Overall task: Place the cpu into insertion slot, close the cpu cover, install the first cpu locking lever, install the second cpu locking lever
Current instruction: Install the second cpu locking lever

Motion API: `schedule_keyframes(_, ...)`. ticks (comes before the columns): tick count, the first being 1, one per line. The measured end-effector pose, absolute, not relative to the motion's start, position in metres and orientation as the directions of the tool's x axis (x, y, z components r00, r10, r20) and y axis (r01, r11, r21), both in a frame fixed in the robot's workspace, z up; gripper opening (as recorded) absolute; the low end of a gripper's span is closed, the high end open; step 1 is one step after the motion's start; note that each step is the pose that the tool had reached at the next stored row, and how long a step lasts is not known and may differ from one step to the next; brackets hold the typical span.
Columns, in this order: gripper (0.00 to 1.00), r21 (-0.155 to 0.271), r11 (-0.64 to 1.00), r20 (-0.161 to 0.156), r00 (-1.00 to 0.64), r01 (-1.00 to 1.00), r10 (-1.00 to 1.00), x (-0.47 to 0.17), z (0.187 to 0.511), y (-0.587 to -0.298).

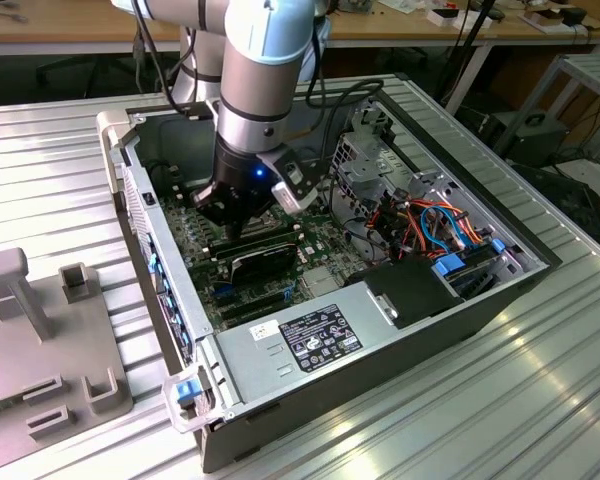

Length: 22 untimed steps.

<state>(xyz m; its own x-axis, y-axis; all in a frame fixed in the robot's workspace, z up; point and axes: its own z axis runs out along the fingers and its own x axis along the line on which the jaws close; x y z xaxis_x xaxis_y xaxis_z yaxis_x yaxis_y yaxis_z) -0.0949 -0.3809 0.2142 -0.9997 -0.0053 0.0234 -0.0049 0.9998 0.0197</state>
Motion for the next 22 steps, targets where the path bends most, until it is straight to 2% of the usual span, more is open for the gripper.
schedule_keyframes(22, 0.11, 0.020, 1.000, 0.023, -1.000, -0.005, -0.005, -0.0970, 0.2071, -0.3736)
